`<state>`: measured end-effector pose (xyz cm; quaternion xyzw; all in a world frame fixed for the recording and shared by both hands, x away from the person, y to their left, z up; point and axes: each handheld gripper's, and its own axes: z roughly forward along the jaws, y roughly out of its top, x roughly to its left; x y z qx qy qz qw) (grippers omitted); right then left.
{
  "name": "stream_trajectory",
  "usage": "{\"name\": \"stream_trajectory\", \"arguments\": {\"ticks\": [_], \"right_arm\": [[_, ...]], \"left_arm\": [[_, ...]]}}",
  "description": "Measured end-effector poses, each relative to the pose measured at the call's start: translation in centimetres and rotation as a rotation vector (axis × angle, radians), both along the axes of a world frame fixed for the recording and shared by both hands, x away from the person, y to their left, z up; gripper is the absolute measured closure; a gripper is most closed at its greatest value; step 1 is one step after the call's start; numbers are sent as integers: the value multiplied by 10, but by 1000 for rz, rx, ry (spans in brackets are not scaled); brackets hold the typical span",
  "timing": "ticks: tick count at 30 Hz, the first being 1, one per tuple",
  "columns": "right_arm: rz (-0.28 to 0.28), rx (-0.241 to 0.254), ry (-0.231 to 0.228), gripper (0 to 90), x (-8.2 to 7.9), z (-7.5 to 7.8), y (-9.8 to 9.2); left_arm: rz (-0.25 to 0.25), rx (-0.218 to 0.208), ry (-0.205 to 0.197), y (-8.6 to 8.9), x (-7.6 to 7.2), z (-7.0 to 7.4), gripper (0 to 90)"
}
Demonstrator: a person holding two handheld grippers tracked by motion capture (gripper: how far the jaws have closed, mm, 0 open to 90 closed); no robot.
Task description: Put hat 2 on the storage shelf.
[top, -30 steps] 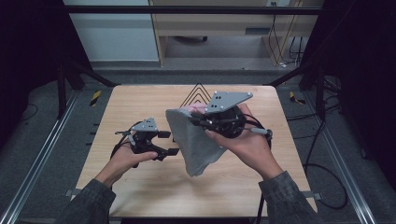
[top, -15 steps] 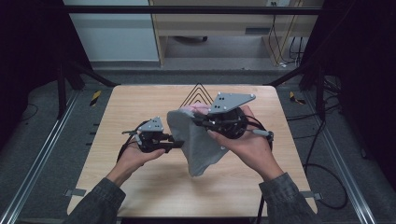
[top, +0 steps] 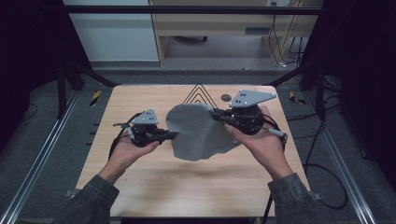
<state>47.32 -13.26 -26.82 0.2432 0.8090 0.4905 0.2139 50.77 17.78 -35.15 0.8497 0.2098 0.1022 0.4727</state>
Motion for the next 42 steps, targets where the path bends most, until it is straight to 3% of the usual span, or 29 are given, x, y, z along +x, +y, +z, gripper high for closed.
{"name": "stream_trajectory", "arguments": {"ticks": [7, 14, 18, 21, 22, 26, 28, 30, 33, 38, 42], "right_arm": [[-31, 58, -26, 859, 9, 18, -6], [-53, 117, -30, 860, 15, 33, -14], [-61, 143, -50, 860, 13, 39, -19], [-91, 161, -72, 860, 16, 46, -22], [-103, 165, -79, 860, 17, 47, -23], [-127, 186, -98, 860, 22, 49, -22], [-138, 223, -101, 860, 33, 54, -22], [-139, 228, -101, 860, 37, 55, -22], [-168, 227, -109, 860, 60, 61, -23], [-203, 258, -93, 860, 85, 63, -27], [-225, 264, -93, 860, 100, 59, -28]], "left_arm": [[38, 41, -32, 5, 3, 51, 873], [37, 52, -40, 2, 10, 78, 873], [27, 50, -65, -1, 12, 96, 873], [27, 72, -84, -6, 15, 106, 873], [40, 84, -108, -8, 20, 113, 873], [55, 63, -119, -11, 27, 124, 873], [60, 72, -133, -14, 32, 131, 873], [68, 79, -144, -15, 37, 140, 873], [96, 91, -164, -16, 49, 151, 872], [128, 92, -165, -15, 64, 153, 872], [156, 89, -178, -17, 82, 143, 872]]}}
